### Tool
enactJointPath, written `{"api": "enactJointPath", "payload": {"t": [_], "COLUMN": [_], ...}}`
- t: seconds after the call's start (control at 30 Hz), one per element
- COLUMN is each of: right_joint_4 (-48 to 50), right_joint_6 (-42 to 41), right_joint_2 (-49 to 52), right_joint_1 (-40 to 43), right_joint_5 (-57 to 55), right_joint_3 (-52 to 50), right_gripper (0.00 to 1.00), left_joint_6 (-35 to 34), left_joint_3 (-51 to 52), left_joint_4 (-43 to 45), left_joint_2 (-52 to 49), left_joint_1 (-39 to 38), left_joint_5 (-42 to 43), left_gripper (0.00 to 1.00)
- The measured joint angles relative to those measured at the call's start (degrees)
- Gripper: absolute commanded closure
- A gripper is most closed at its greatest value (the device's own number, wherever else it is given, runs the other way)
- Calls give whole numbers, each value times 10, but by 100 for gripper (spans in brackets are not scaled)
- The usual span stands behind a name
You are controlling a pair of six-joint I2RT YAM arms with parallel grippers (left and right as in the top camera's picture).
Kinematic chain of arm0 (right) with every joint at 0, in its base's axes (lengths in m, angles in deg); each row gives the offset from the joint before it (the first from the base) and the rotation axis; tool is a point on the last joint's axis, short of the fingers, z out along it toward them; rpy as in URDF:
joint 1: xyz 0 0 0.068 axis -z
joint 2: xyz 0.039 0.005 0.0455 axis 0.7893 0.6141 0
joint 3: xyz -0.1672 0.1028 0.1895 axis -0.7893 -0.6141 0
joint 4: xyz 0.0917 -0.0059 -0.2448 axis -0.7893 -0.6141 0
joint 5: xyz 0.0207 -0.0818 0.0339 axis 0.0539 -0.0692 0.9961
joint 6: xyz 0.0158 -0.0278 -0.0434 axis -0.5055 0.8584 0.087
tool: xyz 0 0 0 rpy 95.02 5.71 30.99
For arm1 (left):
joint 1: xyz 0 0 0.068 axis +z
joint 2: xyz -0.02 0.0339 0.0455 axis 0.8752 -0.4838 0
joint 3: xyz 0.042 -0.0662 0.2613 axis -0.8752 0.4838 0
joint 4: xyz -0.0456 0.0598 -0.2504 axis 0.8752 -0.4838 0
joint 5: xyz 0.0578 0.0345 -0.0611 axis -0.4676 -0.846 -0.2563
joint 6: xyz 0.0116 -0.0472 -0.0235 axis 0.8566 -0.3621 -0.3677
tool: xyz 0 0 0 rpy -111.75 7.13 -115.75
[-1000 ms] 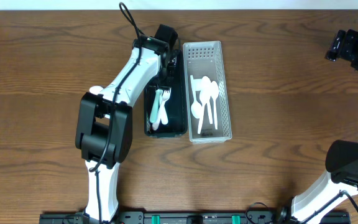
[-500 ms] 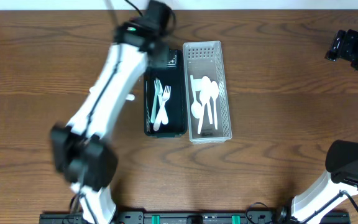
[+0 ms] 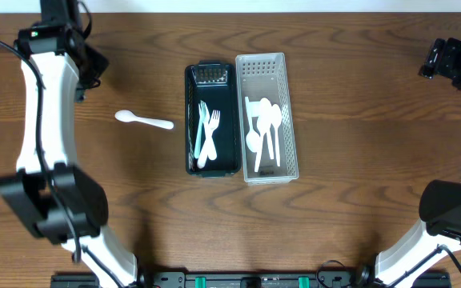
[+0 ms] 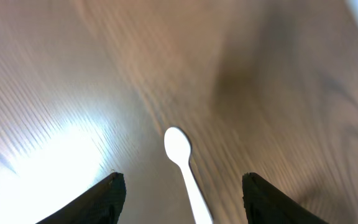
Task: Pack container
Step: 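Move left gripper to the loose white spoon and grasp it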
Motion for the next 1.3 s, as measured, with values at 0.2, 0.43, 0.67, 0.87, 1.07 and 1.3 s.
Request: {"api": "enactJointPath", "payload": {"t": [0.2, 0.43, 0.67, 0.87, 1.07, 1.3], "right_joint_4": [0, 0, 0, 0, 0, 0], "right_joint_6": [0, 0, 0, 0, 0, 0], "right_joint_2": [0, 0, 0, 0, 0, 0], "right_joint_1": [0, 0, 0, 0, 0, 0], "right_joint_5": [0, 0, 0, 0, 0, 0], "right_joint_3": [0, 0, 0, 0, 0, 0], "right_gripper": [17, 17, 17, 17, 17, 17], "left_joint_6": [-96, -127, -136, -137, -137, -138], "left_joint_3": [4, 5, 5, 5, 5, 31], "left_joint_4": [19, 25, 17, 12, 12, 20], "left_joint_2": [-89, -151, -195, -205, -205, -205], "left_joint_1": [23, 7, 1, 1, 1, 1], "left_joint_5": [84, 122, 130, 130, 130, 130], "left_gripper": [37, 35, 30, 30, 30, 30]}}
